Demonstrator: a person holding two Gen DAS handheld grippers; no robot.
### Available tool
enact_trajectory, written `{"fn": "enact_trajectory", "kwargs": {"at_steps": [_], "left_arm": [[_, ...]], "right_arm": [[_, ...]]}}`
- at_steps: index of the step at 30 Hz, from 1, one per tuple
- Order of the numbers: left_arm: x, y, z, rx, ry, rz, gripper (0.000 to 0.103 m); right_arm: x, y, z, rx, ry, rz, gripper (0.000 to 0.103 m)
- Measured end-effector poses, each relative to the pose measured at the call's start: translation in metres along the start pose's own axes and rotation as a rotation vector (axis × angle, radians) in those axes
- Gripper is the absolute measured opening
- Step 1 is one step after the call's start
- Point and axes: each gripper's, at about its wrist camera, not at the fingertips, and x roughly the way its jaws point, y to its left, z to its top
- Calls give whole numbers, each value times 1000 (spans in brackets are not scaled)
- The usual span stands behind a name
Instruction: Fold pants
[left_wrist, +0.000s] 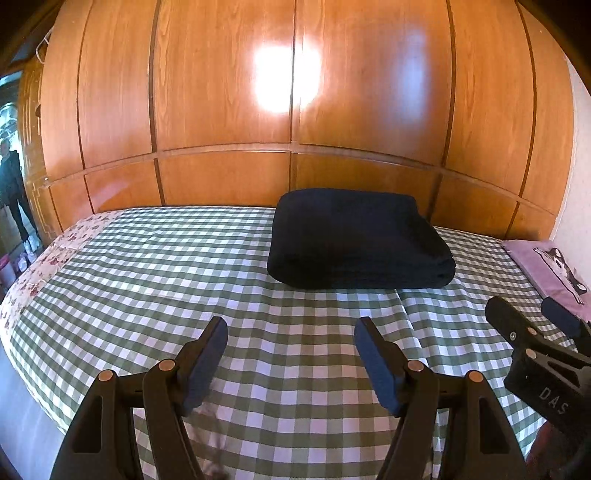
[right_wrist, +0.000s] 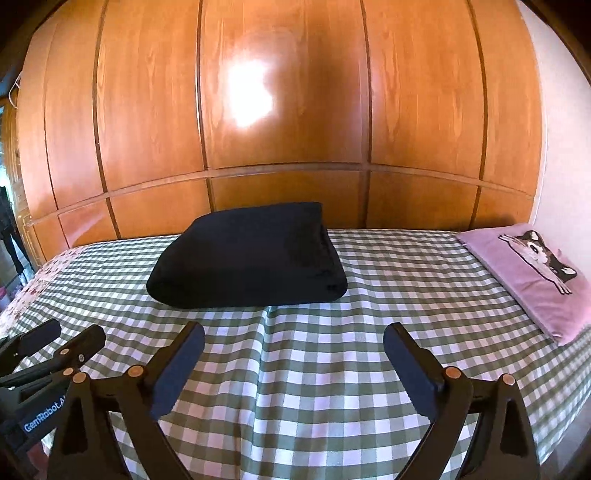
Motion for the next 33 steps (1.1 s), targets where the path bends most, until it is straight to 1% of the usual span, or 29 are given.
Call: {"fn": "enact_trajectory", "kwargs": {"at_steps": [10, 33], "left_arm": [[0, 1, 0, 0, 7, 17, 72], [4, 3, -2, 17, 40, 20, 72]], "right_arm": [[1, 4, -3, -28, 5, -4, 98], [3, 2, -4, -6, 19, 3, 98]]}}
